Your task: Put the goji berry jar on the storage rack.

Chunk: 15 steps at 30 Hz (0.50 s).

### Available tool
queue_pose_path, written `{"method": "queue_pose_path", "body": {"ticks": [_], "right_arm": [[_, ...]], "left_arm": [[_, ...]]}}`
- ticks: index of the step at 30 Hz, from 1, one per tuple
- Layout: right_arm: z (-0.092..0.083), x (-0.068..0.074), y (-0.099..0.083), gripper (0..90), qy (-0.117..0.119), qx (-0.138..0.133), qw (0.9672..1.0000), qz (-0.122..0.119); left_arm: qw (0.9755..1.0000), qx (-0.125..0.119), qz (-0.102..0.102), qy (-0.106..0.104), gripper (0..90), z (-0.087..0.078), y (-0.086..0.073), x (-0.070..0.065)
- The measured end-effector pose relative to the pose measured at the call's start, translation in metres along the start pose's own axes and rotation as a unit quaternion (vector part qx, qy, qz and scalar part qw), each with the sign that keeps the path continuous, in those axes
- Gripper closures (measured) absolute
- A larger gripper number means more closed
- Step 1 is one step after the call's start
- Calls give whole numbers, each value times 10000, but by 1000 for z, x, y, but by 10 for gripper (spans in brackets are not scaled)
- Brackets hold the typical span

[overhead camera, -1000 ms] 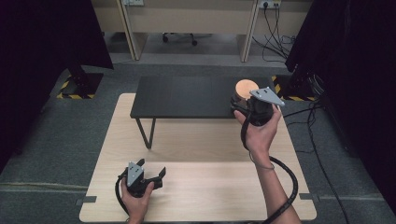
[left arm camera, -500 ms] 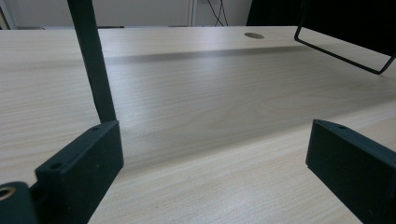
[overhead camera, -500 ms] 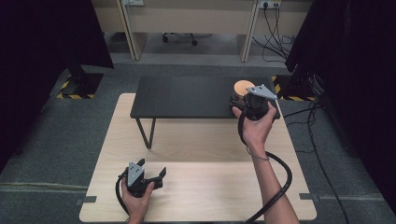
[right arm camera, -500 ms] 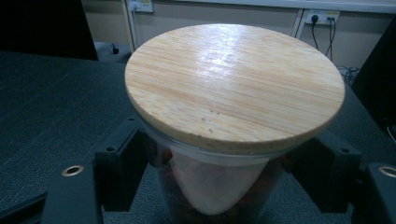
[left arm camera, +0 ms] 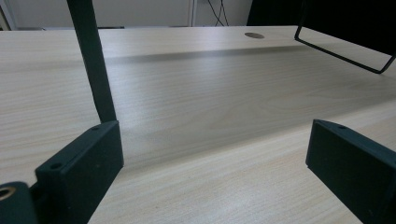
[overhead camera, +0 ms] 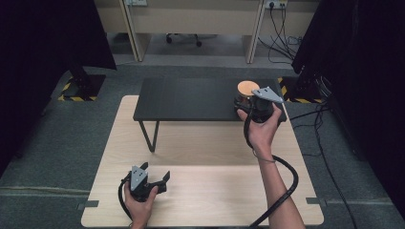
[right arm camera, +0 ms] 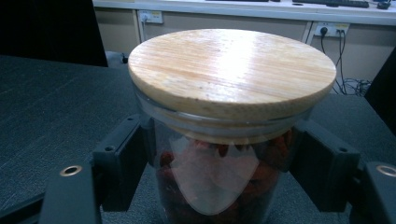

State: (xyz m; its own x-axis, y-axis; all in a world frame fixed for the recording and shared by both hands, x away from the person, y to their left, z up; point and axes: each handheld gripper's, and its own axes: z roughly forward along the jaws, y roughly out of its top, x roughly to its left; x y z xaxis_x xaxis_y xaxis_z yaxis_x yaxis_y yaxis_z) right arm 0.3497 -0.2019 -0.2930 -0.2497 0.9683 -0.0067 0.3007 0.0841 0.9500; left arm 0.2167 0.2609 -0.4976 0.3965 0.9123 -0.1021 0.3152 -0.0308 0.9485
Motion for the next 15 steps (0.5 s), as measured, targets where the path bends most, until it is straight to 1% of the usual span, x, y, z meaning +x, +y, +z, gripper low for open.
{"method": "queue_pose_path", "body": {"ticks": [6, 13, 14, 15], "right_arm": [[1, -2, -2, 258, 27, -52, 10000, -10], [1, 0, -3, 254, -1, -64, 10000, -43], [1, 0, -3, 236, -14, -70, 10000, -55], [1, 1, -3, 180, -44, -53, 9999, -76]], "left_arm": [[10000, 1, 4, -2, 32, 0, 0, 0], [10000, 7, 0, -4, 32, 0, 0, 0], [10000, 7, -2, -4, 32, 0, 0, 0], [10000, 9, 1, -4, 32, 0, 0, 0]]}}
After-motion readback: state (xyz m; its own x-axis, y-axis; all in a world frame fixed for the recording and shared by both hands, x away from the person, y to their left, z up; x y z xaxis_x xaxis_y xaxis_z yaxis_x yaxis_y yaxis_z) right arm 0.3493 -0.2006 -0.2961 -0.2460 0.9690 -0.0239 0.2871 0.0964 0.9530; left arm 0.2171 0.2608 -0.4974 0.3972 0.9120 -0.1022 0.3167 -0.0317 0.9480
